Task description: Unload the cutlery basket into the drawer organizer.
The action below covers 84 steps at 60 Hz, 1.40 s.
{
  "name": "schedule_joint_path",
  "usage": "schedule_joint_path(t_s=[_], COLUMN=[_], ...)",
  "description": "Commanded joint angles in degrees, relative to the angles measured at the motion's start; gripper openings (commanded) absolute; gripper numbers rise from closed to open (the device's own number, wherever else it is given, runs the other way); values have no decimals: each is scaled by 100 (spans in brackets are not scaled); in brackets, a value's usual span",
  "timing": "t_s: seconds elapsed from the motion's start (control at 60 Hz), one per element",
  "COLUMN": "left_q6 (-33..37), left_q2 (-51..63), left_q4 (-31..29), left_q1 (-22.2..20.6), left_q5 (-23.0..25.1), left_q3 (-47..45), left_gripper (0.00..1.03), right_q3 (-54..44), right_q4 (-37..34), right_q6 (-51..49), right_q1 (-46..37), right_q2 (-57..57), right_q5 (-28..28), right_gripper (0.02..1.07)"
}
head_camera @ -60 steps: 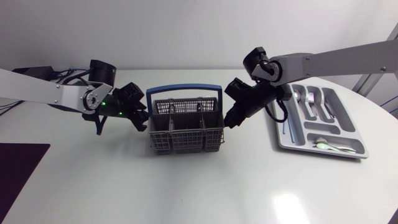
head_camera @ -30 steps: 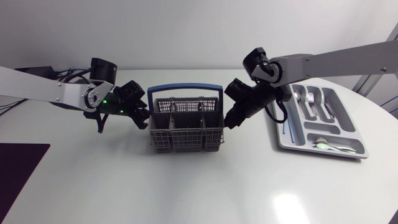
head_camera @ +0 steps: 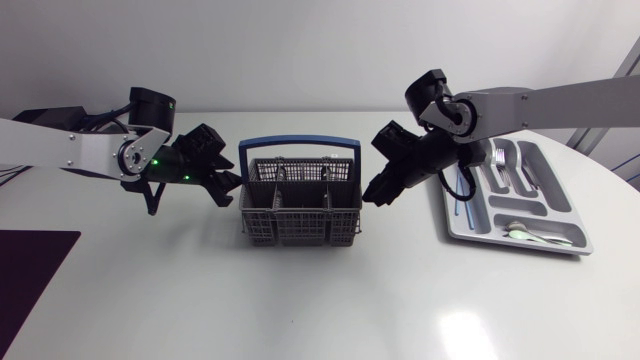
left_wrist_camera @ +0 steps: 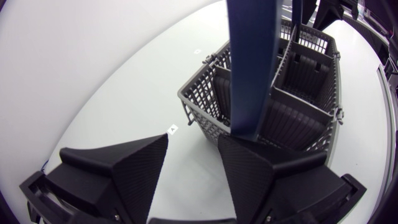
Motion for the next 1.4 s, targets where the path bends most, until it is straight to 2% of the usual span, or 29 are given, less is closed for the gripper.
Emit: schedule_joint_path(t_s=[0.0,0.2,0.383,0.583,0.717,0.817,1.0,1.167,1.267,1.383], left_q6=[-105,-114,-114,-114,-131,-237,-668,-887,-966,-1344], left_q2=[-160,-318,-415,-678,-1329,-1953,-3227,-4027,-4431,-5038], left_q4=[-37,-28,-19,-28,-37,-168,-327,-915,-942,-784], left_q1=[32,-30,-91,-30,164,269,366,419,462,621], left_q5=[68,68,68,68,60,60,60,-2,-169,-222], left_q3=[-257,-468,-600,-829,-1215,-1488,-1971,-2147,-2305,-2586], left_gripper=[59,59,59,59,70,98,99,99,99,99], right_q3=[-204,-327,-477,-802,-1206,-1496,-2006,-2472,-2683,-2903], right_q4=[60,104,139,262,420,482,508,587,649,666], right_q6=[182,182,182,199,199,138,32,68,173,331], right_q1=[-55,-64,-91,-214,-381,-539,-846,-1163,-1356,-1418], right_q2=[-109,-276,-426,-953,-1603,-2069,-2913,-3730,-4187,-4706], right_q5=[71,150,203,361,432,493,563,563,572,968], right_gripper=[83,87,102,102,102,102,102,102,102,102])
